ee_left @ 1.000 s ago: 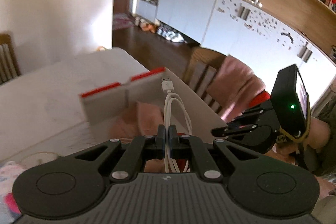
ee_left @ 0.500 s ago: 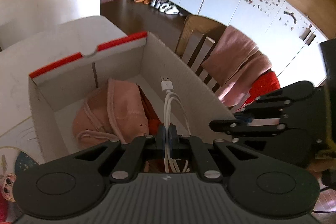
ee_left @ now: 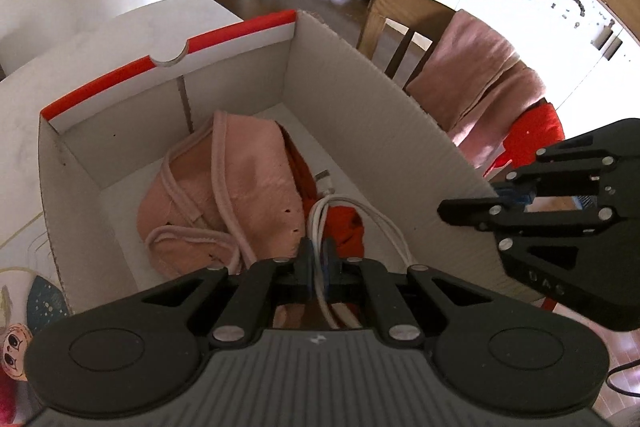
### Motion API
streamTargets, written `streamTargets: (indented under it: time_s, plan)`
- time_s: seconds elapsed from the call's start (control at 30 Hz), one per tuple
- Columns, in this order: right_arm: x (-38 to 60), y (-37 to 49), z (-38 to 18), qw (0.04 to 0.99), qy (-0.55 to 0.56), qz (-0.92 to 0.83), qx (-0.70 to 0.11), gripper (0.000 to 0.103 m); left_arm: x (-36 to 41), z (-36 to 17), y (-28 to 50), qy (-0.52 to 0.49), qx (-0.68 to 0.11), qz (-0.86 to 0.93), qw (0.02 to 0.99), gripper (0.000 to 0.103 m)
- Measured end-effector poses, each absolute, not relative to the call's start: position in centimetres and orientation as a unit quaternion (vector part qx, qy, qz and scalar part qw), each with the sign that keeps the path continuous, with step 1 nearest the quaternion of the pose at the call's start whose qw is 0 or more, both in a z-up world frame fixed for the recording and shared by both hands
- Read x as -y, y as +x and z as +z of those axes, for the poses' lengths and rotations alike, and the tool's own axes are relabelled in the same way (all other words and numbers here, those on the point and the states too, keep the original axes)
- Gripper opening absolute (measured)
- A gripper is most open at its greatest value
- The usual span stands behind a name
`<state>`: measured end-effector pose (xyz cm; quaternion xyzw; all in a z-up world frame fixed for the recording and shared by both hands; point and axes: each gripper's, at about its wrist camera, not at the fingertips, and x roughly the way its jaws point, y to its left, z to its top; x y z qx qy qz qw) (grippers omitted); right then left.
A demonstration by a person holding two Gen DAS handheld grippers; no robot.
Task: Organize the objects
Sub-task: 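Lower the white cable into the box and open the left gripper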
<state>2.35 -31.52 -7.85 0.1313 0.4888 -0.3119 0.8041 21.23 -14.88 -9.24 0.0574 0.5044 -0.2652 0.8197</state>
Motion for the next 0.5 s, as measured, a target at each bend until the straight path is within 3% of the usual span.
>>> streamTargets:
  time_s: [0.4,0.5]
  plan:
    - [31.5,2.3,-7.9,0.803,0.132,-0.314,-0.489,0.004,14.0,-8.2,20.0,0.038,-0.501,-0.27,0.821,0.025]
    - [31.5,2.4,-7.9,0.803,0.131,-0.314,-0.49,0.004,13.4,-7.1,19.4,0.027,-0.492,-0.275,0.825,0.026]
